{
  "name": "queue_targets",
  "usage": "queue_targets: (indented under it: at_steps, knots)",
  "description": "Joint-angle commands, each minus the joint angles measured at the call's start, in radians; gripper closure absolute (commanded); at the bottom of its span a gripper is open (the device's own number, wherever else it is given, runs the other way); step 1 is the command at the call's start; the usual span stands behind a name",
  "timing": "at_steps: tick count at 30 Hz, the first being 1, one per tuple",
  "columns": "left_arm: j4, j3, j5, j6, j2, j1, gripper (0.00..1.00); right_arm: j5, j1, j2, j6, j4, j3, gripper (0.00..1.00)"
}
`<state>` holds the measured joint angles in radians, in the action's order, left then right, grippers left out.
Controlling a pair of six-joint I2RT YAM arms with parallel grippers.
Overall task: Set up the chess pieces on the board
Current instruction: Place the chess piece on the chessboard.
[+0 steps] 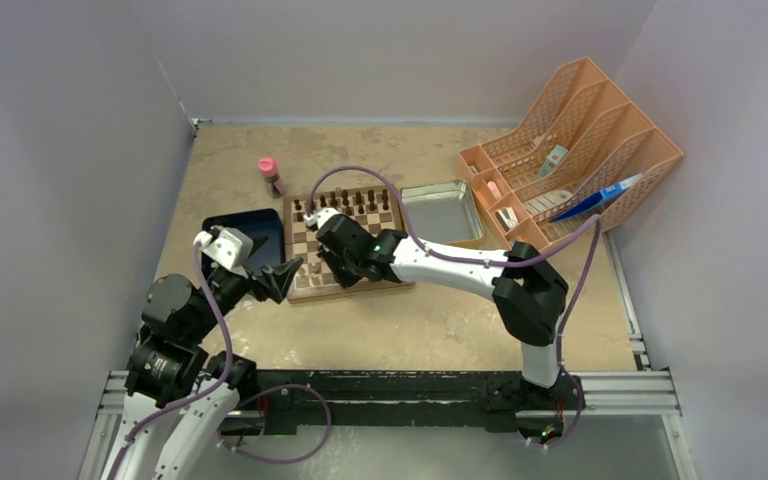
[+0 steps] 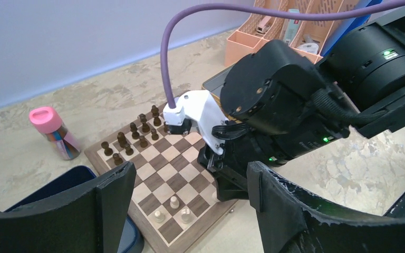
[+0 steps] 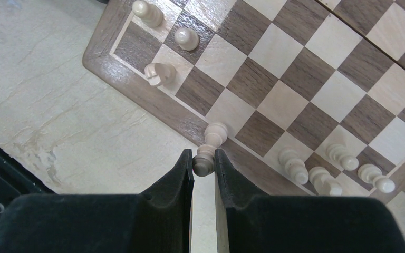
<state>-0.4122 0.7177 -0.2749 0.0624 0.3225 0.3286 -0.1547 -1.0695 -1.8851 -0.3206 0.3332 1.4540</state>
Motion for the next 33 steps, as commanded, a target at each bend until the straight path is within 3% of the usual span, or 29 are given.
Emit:
queue_targets:
  at_steps: [1,9,25,33]
  knots:
    - [0.023,0.031,0.019,-0.028,-0.005,0.001,0.23,0.018,0.007,-0.034,0.013,0.057,0.088,0.91]
    - [0.012,0.034,0.007,-0.027,-0.004,0.001,0.21,0.0,0.023,-0.079,0.024,0.082,0.136,0.89]
    - [0.006,0.04,-0.01,-0.029,0.021,0.001,0.19,0.006,0.037,-0.11,0.032,0.081,0.151,0.65]
    - [-0.011,0.042,-0.007,-0.023,0.026,0.001,0.19,-0.014,0.036,-0.089,0.024,0.072,0.152,0.64]
